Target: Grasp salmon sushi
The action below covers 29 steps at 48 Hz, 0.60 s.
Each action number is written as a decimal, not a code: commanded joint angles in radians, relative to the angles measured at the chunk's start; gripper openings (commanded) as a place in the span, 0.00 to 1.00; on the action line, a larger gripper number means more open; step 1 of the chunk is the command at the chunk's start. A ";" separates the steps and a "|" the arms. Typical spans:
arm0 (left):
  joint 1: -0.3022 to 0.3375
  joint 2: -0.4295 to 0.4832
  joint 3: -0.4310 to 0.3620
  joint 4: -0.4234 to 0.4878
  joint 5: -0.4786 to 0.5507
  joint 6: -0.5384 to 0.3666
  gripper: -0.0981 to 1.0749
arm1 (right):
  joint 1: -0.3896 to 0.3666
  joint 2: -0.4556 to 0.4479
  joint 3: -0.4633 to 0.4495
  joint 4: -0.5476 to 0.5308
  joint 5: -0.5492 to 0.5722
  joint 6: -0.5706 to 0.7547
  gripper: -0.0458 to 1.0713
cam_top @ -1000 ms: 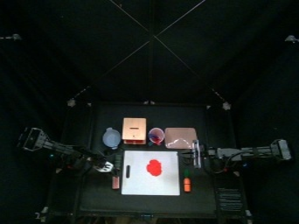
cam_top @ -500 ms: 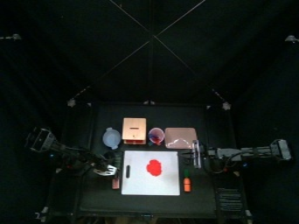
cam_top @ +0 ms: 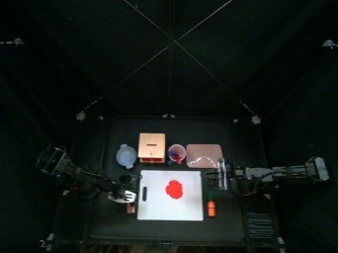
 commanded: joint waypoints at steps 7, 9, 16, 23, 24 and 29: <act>-0.011 0.052 -0.058 0.037 0.002 -0.048 0.96 | 0.003 0.009 -0.009 0.000 -0.011 -0.002 0.05; -0.011 0.072 -0.072 0.040 0.002 -0.046 0.96 | 0.003 0.009 -0.009 0.000 -0.011 0.000 0.05; -0.011 0.123 -0.101 0.041 0.006 -0.046 0.94 | 0.005 0.008 -0.006 0.000 -0.009 -0.002 0.05; -0.011 0.140 -0.106 0.041 0.008 -0.048 0.86 | 0.008 0.009 -0.002 0.000 -0.011 0.000 0.05; -0.011 0.138 -0.106 0.041 0.008 -0.048 0.84 | 0.008 0.009 -0.002 0.000 -0.011 0.000 0.05; -0.011 0.141 -0.106 0.040 0.008 -0.048 0.72 | 0.009 0.009 -0.002 0.000 -0.011 0.000 0.05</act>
